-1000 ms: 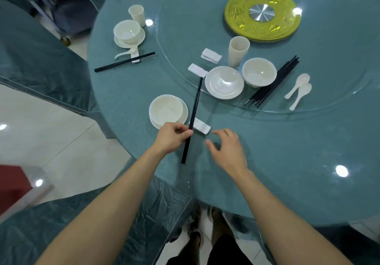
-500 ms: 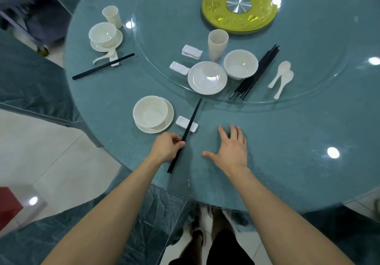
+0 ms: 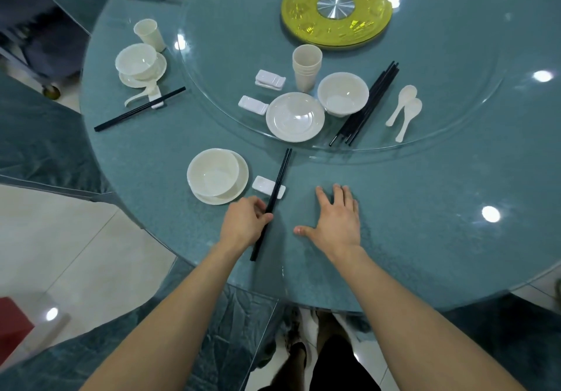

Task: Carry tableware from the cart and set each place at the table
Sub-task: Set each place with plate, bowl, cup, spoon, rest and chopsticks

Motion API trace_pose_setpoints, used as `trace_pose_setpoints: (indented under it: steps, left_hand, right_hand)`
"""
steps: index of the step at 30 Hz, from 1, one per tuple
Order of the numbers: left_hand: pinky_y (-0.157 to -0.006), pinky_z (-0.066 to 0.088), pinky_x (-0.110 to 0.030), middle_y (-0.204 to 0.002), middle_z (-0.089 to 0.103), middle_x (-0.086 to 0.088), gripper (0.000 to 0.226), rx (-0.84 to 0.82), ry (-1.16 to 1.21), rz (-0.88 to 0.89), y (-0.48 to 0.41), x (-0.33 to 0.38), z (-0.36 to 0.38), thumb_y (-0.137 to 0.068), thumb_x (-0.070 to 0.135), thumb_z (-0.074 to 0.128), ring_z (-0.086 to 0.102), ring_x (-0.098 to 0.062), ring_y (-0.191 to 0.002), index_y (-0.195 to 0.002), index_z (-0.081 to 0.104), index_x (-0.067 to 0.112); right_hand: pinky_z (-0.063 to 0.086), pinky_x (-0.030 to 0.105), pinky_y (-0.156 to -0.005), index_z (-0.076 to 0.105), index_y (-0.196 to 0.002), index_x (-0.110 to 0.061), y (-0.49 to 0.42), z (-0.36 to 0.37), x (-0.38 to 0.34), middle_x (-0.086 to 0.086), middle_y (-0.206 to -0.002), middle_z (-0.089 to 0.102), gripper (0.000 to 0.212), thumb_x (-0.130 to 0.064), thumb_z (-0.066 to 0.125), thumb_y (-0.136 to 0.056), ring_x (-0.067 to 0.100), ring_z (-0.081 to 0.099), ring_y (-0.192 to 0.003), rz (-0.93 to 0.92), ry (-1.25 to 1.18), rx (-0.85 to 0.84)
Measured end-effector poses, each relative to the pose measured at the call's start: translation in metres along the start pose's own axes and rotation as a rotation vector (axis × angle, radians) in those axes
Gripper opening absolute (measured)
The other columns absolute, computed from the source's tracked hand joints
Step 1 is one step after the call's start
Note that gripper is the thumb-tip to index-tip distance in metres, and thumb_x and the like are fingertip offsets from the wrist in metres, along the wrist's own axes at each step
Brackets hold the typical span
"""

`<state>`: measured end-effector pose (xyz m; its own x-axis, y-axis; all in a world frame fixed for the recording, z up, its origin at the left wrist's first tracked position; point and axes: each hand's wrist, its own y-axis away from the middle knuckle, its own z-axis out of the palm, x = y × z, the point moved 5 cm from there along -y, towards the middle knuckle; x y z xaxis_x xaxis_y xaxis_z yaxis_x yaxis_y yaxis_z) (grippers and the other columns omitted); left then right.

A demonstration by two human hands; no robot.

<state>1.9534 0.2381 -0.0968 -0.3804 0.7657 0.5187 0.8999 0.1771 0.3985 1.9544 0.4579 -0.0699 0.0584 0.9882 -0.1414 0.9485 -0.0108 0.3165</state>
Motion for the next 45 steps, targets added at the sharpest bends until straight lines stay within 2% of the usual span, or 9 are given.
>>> trace_pose_setpoints:
  steps: [12, 20, 32, 38, 41, 43, 45]
  left_hand:
    - [-0.081, 0.058, -0.034, -0.079, 0.069, 0.014, 0.017, 0.054, -0.018, 0.030, 0.005, 0.003, -0.003, -0.084, 0.032, 0.085, 0.068, -0.011, -0.080, -0.093, 0.072, 0.027]
    - [-0.077, 0.060, -0.034, -0.078, 0.070, 0.014, 0.015, 0.052, -0.031, 0.021, 0.011, 0.005, -0.004, -0.083, 0.034, 0.084, 0.070, -0.011, -0.079, -0.090, 0.072, 0.029]
    - [-0.066, 0.049, -0.027, -0.076, 0.070, 0.014, 0.016, 0.036, -0.057, -0.002, 0.015, 0.003, -0.007, -0.082, 0.038, 0.084, 0.067, -0.008, -0.076, -0.088, 0.072, 0.029]
    - [-0.074, 0.058, -0.032, -0.081, 0.069, 0.016, 0.019, 0.031, -0.084, 0.007, 0.016, 0.009, -0.018, -0.081, 0.040, 0.083, 0.068, -0.010, -0.081, -0.093, 0.073, 0.029]
    - [-0.072, 0.058, -0.031, -0.079, 0.069, 0.016, 0.019, 0.056, -0.085, 0.024, 0.012, 0.021, -0.034, -0.081, 0.040, 0.082, 0.068, -0.009, -0.079, -0.092, 0.072, 0.029]
    - [-0.071, 0.058, -0.032, -0.078, 0.069, 0.016, 0.018, 0.077, -0.077, 0.038, 0.003, 0.032, -0.046, -0.080, 0.039, 0.081, 0.068, -0.009, -0.078, -0.092, 0.072, 0.029]
    - [-0.073, 0.058, -0.033, -0.078, 0.070, 0.016, 0.019, 0.099, -0.082, 0.054, -0.008, 0.045, -0.059, -0.081, 0.040, 0.080, 0.068, -0.012, -0.079, -0.094, 0.074, 0.028]
  right_hand:
    - [0.012, 0.052, -0.130, 0.022, -0.166, -0.029, 0.001, -0.003, -0.002, 0.017, -0.173, 0.016, 0.123, -0.089, 0.068, -0.070, 0.035, 0.007, -0.161, 0.005, 0.013, -0.005]
    - [0.013, 0.052, -0.130, 0.021, -0.166, -0.029, 0.001, -0.003, -0.002, 0.016, -0.172, 0.015, 0.123, -0.090, 0.067, -0.069, 0.035, 0.006, -0.161, 0.009, 0.015, -0.003]
    - [0.014, 0.052, -0.130, 0.021, -0.166, -0.029, 0.000, -0.002, -0.001, 0.016, -0.172, 0.015, 0.123, -0.091, 0.066, -0.070, 0.034, 0.006, -0.161, 0.005, 0.027, -0.008]
    - [0.015, 0.052, -0.130, 0.022, -0.166, -0.030, 0.001, -0.004, -0.001, 0.016, -0.172, 0.017, 0.122, -0.091, 0.065, -0.070, 0.034, 0.008, -0.161, -0.004, 0.032, 0.001]
    - [0.016, 0.052, -0.130, 0.021, -0.166, -0.030, 0.002, -0.007, -0.001, 0.015, -0.171, 0.017, 0.121, -0.092, 0.064, -0.071, 0.034, 0.009, -0.160, -0.015, 0.034, -0.019]
    - [0.022, 0.051, -0.127, 0.025, -0.164, -0.029, 0.000, -0.011, -0.002, 0.014, -0.167, 0.024, 0.118, -0.091, 0.064, -0.071, 0.033, 0.015, -0.157, -0.022, 0.059, -0.054]
    - [0.034, 0.049, -0.119, 0.039, -0.154, -0.029, -0.003, -0.019, -0.001, 0.010, -0.153, 0.038, 0.106, -0.090, 0.065, -0.071, 0.030, 0.031, -0.147, -0.023, 0.055, -0.068]
